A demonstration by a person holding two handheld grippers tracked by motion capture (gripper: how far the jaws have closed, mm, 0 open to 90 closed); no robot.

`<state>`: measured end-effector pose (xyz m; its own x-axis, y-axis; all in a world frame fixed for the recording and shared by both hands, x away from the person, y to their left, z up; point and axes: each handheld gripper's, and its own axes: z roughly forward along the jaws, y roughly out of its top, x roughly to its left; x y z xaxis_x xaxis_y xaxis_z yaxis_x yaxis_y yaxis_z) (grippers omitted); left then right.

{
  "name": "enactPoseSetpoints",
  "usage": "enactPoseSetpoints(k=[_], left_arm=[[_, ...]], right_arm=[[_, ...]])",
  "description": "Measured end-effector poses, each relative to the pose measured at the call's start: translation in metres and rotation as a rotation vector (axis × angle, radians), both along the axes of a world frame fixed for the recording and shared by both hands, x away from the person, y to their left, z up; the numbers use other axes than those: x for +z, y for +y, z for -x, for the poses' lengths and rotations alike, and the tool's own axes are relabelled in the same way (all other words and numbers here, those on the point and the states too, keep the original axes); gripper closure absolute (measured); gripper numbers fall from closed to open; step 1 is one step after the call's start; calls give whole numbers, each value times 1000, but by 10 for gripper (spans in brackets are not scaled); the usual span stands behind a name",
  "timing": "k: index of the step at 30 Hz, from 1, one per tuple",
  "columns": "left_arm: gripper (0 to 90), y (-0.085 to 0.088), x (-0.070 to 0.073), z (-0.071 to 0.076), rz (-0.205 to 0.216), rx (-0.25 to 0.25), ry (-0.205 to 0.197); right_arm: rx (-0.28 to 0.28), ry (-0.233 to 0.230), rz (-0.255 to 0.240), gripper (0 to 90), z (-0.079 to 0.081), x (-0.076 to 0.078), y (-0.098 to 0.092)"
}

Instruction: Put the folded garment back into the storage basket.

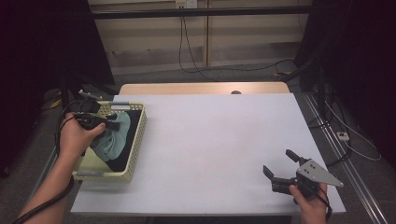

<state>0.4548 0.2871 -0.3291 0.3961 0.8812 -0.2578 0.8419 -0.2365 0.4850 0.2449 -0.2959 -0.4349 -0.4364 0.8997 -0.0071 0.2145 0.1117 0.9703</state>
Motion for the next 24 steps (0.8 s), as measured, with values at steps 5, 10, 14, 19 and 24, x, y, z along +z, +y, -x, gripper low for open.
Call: enactPoseSetpoints(k=[5,10,14,19,24], left_arm=[[785,1,-1,0,4,3,2],[777,4,-1,-1,0,8,1],[770,7,-3,0,5,20,-7],[767,13,-6,-1,12,37,-10],[764,20,-9,0,13,53,-7]], right_arm=[[2,-1,1,28,0,0,0],[2,-1,-1,28,0,0,0],[2,0,0,28,0,0,0],[3,1,1,28,0,0,0],[3,0,1,28,0,0,1]])
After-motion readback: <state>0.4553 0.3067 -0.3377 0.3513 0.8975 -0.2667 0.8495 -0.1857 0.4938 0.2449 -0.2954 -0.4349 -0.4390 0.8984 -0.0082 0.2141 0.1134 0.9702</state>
